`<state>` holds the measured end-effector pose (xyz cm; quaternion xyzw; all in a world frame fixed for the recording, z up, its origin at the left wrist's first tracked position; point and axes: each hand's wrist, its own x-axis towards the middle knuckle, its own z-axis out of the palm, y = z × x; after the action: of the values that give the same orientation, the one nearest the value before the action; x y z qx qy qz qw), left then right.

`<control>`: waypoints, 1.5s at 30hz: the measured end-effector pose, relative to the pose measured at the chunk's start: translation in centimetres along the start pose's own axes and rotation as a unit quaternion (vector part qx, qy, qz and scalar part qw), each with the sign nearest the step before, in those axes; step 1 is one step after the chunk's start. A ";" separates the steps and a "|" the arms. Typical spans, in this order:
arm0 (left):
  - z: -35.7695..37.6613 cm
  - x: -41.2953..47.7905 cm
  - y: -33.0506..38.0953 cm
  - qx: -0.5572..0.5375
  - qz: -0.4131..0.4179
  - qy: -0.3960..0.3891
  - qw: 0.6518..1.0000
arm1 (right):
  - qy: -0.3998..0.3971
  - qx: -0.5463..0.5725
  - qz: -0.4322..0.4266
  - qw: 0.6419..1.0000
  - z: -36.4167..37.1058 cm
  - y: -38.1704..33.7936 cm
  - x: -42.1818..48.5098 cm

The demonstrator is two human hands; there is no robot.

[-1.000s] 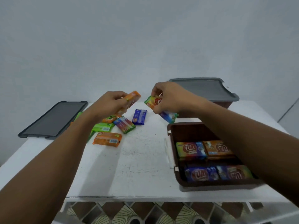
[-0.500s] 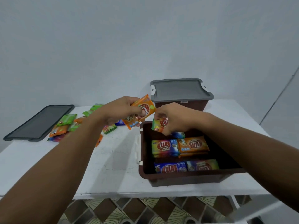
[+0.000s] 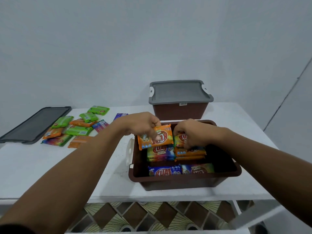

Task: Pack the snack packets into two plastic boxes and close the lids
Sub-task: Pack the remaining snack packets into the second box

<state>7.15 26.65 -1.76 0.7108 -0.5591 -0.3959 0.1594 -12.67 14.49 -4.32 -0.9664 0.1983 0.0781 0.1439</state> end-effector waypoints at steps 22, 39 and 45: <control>4.2 3.9 -0.2 0.280 0.008 0.051 0.959 | -0.010 -0.046 -0.039 0.998 3.4 3.3 -0.2; 5.0 3.1 -1.3 0.398 -0.012 -0.005 0.917 | -0.030 -0.039 0.003 0.999 2.5 4.4 0.0; 4.9 3.3 -0.9 0.383 -0.030 0.001 0.923 | -0.023 -0.017 0.014 1.000 2.9 4.3 -0.3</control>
<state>4.34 24.97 -6.74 0.7342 -0.6466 -0.1555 -0.1365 -14.97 11.67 -8.05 -0.9637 0.2073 0.1051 0.1312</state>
